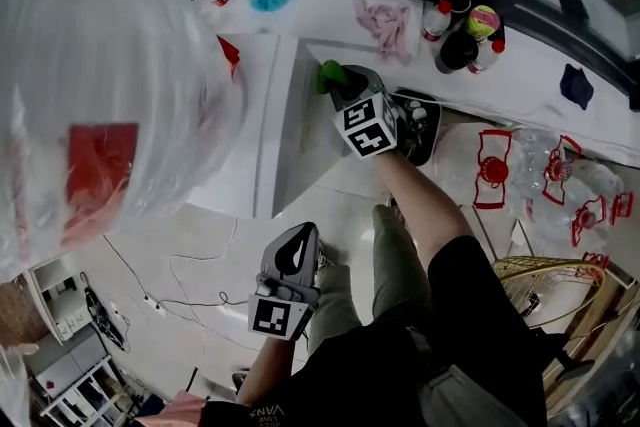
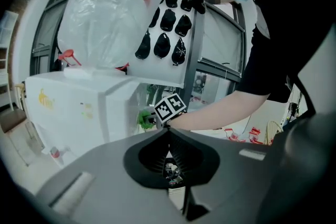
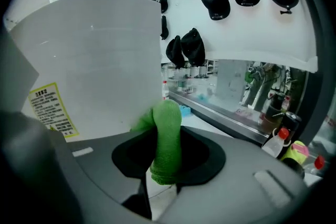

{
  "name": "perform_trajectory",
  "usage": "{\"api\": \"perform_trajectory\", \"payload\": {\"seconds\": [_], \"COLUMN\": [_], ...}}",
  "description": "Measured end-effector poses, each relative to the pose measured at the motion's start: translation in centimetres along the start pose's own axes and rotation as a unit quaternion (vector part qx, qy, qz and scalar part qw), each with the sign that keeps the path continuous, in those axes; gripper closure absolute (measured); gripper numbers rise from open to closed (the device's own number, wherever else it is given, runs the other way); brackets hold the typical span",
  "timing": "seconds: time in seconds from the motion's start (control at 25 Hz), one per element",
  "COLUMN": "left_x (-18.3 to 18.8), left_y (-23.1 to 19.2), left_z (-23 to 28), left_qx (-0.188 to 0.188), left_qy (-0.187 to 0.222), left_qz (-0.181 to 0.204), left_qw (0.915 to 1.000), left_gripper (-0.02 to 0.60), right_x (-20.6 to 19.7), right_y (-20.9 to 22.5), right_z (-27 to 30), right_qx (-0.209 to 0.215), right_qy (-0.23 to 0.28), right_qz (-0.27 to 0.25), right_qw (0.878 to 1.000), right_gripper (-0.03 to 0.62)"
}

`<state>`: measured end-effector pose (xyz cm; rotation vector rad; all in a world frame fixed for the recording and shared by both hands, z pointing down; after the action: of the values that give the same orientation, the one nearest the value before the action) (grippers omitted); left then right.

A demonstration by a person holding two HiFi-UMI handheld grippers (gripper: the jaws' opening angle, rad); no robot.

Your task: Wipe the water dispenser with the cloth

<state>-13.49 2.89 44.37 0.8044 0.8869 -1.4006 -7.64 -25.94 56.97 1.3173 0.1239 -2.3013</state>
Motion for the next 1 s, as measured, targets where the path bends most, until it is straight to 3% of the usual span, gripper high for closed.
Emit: {"api": "perform_trajectory", "payload": {"seconds": [0.32, 0.72, 1.0], "left_x": [0.4, -0.3, -1.9], "left_y": [0.0, -0.9, -1.7], "left_z": [0.2, -1.1, -2.1], "left_qx": [-0.034, -0.114, -0.133], "left_qy": [-0.001, -0.002, -0.003], "left_qz": [0.010, 0.064, 0.097], "left_qw": [0.9994, 0.9914, 0.9863], "left_gripper": [0.580, 0.580, 0.580], "right_x": [-0.9, -9.5, -13.6], "right_y": [-0.7, -11.4, -18.9], "right_z": [-2.6, -8.3, -6.6], "right_qx": [-0.028, -0.036, -0.003], "right_qy": [0.020, 0.004, -0.006], "right_qz": [0.022, 0.077, 0.094], "right_qw": [0.999, 0.996, 0.996], "right_gripper": [0.479, 0.479, 0.479]}}
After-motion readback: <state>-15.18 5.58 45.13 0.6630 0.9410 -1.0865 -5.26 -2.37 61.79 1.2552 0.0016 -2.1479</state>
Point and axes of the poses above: the fingertips, and each gripper's own axes: z forward along the fingers, y to its right, x out of its top, the point moved 8 cm from there along -z, backward along the fingers, and after that the axes turned 14 degrees about x, right-handed, at the moved point
